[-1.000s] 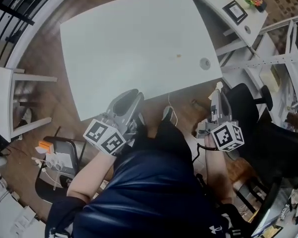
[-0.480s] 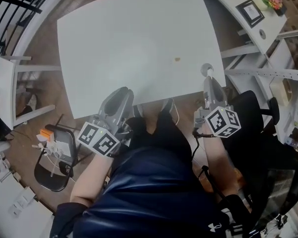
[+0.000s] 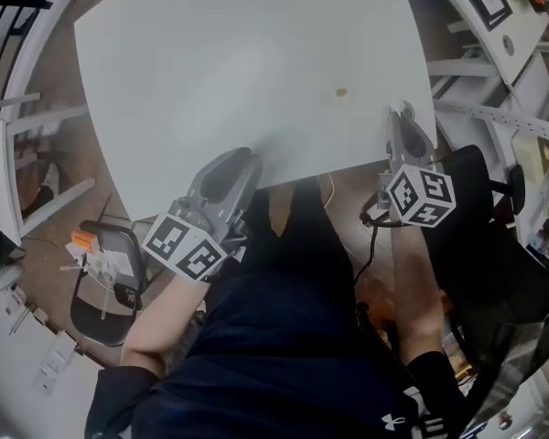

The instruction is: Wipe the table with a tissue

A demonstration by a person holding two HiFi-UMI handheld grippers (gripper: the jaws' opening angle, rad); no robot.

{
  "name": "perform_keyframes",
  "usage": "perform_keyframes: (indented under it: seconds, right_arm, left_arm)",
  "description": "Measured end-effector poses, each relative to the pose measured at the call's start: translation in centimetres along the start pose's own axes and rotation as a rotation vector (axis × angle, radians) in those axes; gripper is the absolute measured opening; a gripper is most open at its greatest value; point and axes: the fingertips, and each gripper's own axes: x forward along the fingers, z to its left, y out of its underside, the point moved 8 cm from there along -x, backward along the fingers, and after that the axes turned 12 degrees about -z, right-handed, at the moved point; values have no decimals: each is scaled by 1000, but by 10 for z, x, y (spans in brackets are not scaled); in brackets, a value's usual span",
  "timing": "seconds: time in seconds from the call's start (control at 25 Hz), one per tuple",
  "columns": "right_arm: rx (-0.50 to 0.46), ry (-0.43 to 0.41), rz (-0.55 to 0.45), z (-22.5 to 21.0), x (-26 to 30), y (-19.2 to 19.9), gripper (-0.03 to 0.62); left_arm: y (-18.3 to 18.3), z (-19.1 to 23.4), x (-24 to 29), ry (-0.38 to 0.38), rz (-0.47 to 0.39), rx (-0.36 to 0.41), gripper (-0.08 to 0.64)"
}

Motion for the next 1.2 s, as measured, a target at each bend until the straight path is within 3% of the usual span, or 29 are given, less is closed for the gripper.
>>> perform_keyframes:
  seconds: [0.32, 0.8, 1.2]
  right_arm:
    - [-177, -1, 94, -25, 44, 14, 29]
    - [-286, -59, 192, -16, 71, 36, 29]
    - [-252, -108, 259, 6, 78, 36, 28]
  left_arm:
    - [12, 18, 8, -47, 15, -36, 83]
    - [9, 41, 9, -84, 3, -82, 83]
    - [-1, 59, 1, -92, -8, -112, 83]
